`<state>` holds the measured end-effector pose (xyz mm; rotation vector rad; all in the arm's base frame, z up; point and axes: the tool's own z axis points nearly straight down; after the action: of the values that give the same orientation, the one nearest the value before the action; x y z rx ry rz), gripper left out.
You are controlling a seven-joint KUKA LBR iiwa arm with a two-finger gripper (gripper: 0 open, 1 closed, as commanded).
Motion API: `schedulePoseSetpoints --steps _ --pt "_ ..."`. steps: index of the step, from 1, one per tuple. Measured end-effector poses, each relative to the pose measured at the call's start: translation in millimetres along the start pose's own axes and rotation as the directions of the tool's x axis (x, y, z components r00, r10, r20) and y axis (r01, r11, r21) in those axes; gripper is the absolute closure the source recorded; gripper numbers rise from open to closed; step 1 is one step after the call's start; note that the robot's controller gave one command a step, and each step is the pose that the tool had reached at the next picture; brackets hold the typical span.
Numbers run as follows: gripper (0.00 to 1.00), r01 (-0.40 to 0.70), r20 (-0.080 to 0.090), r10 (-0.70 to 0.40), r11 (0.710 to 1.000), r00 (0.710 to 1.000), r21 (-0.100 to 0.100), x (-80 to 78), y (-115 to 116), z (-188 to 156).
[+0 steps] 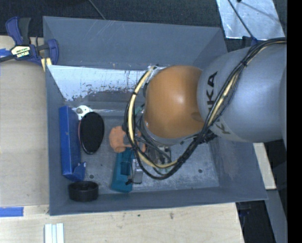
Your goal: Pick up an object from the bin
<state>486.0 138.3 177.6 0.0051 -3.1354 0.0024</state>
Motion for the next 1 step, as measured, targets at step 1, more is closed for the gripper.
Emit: schedulePoseSetpoints --steps 1 --pt "0.0 -0.003 0.008 0.003 1.0 1.0 -0.002 -1.7 -0.4 -4.5"
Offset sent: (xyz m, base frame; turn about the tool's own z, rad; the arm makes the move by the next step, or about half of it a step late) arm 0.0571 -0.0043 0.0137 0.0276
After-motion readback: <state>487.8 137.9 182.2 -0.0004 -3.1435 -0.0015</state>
